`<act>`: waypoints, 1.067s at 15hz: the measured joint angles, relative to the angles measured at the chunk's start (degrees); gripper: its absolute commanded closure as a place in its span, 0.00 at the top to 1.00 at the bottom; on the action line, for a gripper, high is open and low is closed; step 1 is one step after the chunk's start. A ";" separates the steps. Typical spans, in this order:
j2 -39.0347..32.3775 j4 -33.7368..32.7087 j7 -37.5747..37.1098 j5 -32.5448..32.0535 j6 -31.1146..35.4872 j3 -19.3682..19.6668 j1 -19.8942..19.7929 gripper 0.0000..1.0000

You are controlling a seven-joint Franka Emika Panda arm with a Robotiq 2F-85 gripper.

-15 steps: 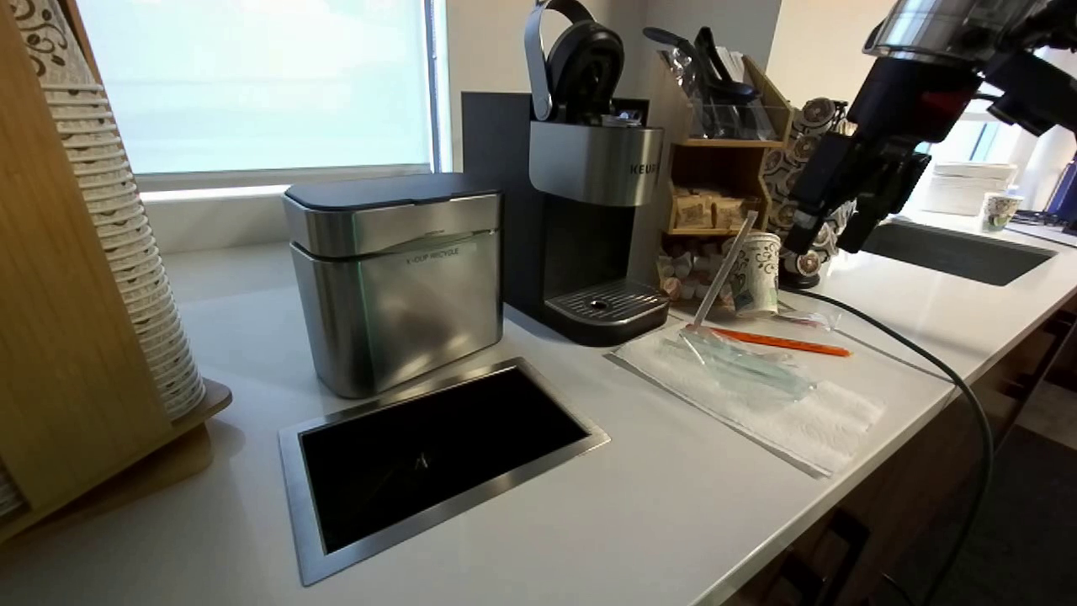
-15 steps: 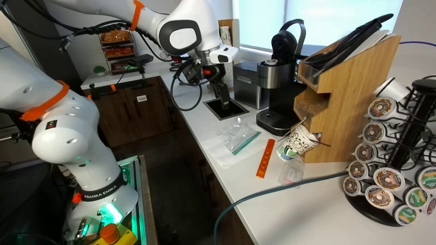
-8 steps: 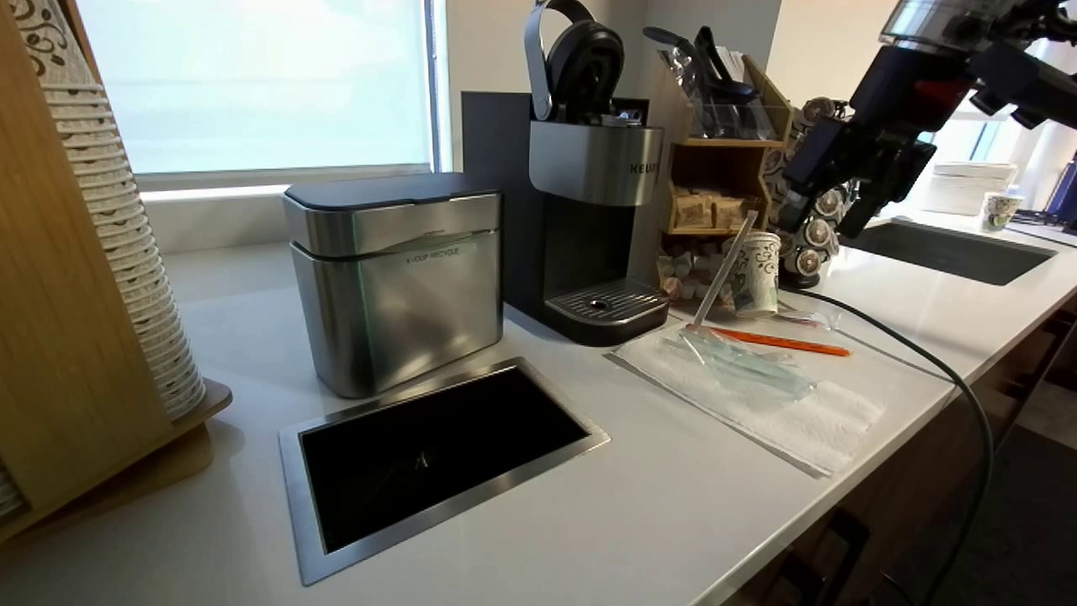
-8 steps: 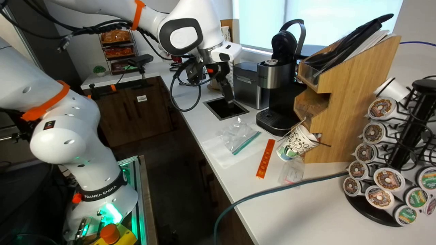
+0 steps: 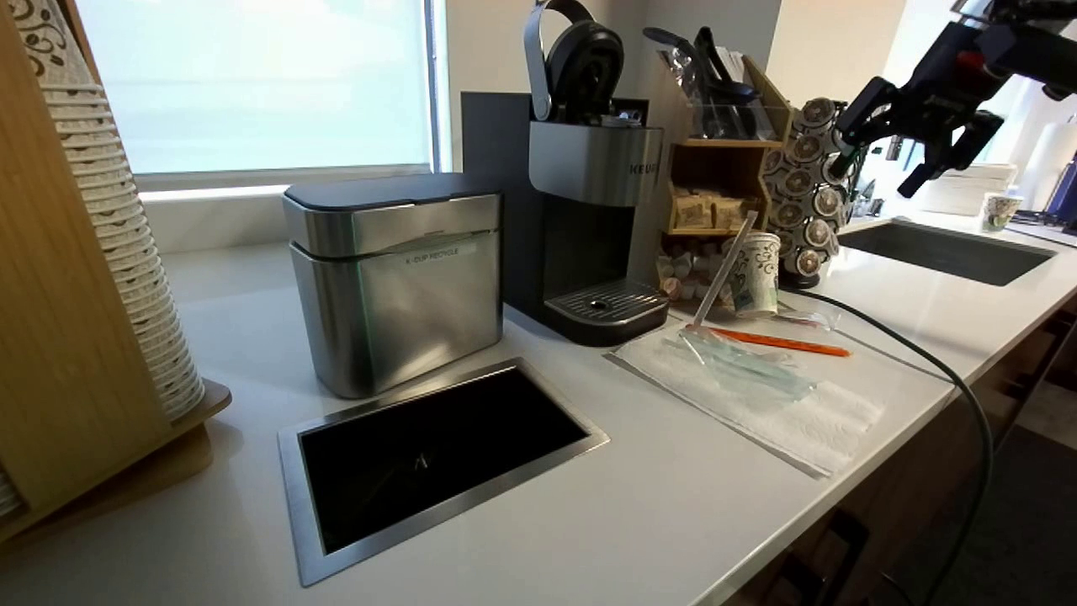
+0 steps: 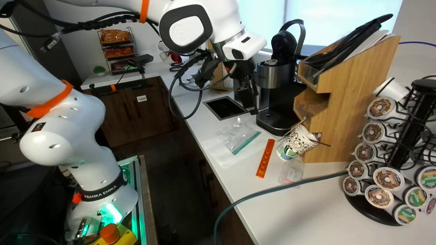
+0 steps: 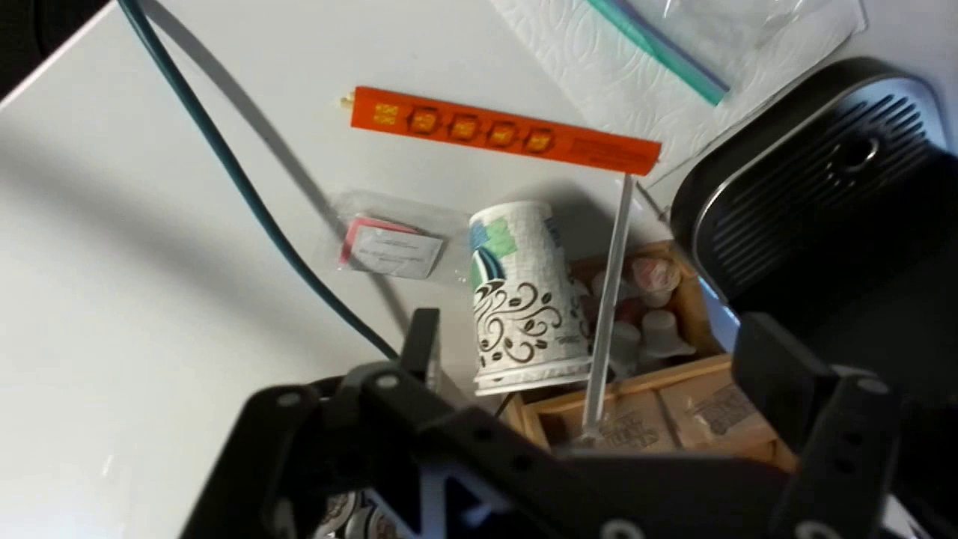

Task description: Move the cup to the left and put the straw in the cup

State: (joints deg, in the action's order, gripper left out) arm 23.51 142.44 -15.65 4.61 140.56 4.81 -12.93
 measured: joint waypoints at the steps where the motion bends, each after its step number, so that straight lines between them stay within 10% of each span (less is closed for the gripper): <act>1: -0.10 -0.17 -0.53 -0.01 0.00 0.02 -0.53 1.00; 16: -6.25 -5.27 -20.05 4.63 -0.22 4.88 -7.13 1.00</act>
State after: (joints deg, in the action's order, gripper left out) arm 17.26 137.17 -35.70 9.24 140.33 9.68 -20.05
